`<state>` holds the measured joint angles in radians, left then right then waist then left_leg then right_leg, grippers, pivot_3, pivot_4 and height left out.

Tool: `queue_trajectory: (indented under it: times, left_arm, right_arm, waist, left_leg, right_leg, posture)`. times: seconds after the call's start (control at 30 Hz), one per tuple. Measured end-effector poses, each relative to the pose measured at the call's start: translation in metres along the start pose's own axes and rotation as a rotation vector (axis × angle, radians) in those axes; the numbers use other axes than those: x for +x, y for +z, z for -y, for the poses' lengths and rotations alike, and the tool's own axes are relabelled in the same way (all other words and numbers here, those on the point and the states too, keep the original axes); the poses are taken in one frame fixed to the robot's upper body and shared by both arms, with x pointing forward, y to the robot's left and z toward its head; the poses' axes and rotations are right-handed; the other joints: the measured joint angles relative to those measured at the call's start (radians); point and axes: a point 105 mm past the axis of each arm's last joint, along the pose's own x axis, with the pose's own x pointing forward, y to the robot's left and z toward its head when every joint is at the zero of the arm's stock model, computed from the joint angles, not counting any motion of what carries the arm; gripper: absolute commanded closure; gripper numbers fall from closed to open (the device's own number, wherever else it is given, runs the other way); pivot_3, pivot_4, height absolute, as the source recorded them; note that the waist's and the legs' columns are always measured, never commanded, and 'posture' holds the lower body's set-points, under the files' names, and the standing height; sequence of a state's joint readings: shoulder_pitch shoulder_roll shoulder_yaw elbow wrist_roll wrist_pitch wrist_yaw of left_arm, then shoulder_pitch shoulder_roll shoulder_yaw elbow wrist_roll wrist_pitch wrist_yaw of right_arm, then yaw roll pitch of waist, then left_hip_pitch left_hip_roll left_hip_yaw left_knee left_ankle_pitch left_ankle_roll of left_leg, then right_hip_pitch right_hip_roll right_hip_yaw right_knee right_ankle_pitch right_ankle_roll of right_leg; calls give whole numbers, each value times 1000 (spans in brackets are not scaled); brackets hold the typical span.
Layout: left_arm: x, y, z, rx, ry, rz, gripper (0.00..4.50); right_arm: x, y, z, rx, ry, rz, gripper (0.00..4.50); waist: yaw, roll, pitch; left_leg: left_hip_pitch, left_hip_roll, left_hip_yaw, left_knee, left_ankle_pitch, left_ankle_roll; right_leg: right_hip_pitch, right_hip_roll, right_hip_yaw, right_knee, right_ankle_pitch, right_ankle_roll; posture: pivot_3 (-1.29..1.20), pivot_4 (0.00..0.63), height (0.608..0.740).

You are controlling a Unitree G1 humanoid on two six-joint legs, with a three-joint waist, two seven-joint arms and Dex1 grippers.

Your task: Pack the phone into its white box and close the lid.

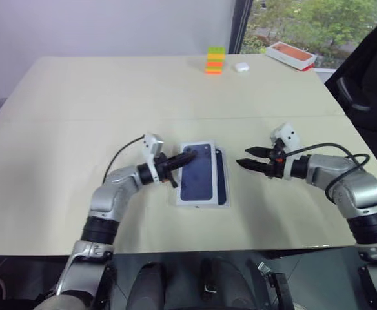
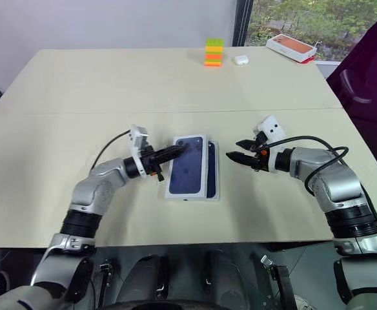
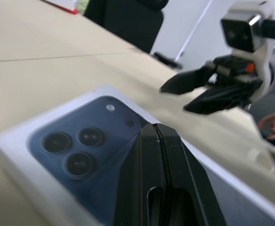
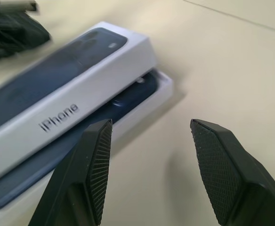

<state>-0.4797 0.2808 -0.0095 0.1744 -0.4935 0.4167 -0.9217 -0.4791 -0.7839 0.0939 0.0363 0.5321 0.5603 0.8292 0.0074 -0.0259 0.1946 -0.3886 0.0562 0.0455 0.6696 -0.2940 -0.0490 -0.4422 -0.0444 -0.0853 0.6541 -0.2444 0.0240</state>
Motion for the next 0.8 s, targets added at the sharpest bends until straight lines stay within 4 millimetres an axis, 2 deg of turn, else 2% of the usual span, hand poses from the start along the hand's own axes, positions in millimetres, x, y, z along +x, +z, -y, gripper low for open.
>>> queue_trajectory:
  times: [0.1,0.23,0.33,0.47,0.57,0.73,0.8]
  left_arm:
    - [-19,0,-5,34,35,-40,4500]
    - [-39,-1,-12,63,78,-88,4500]
    - [-46,-12,-13,42,78,-163,4500]
    - [-40,-27,-5,0,40,-231,4500]
    - [-36,-36,0,-55,14,-274,4500]
    - [-25,-43,4,-37,-24,-364,4500]
    - [-24,-43,3,-34,-23,-368,4500]
  right_arm:
    - [6,0,-6,-10,34,15,2564]
    - [6,1,-8,-63,44,10,4441]
    - [7,4,-13,-105,68,3,4441]
    - [12,2,-21,-136,92,-3,4441]
    - [16,-6,-28,-150,112,-34,4441]
    - [29,-13,-42,-166,138,-50,4441]
    - [29,-13,-40,-171,127,-53,4441]
  waist:
    - [3,0,0]
    - [8,0,0]
    - [6,0,0]
    - [5,0,0]
    - [5,0,0]
    - [5,0,0]
    - [5,0,0]
  left_leg:
    - [0,0,0,0,0,-1]
    - [0,-1,0,1,0,-1]
    - [0,-2,0,1,0,-1]
    - [0,-2,0,2,0,-1]
    - [0,-1,-1,2,0,-1]
    - [-1,-1,-1,10,0,0]
    - [-1,-1,-1,13,0,0]
  right_leg:
    - [0,-1,0,0,0,0]
    - [1,-2,0,0,0,0]
    - [1,-2,0,0,0,0]
    - [1,-2,0,1,0,0]
    - [1,-2,0,1,0,0]
    - [2,-2,0,7,0,0]
    - [2,-2,0,8,0,0]
  posture:
    - [0,150,740]
    - [0,150,740]
    - [0,150,740]
    - [0,150,740]
    - [0,150,740]
    - [0,150,740]
    - [0,150,740]
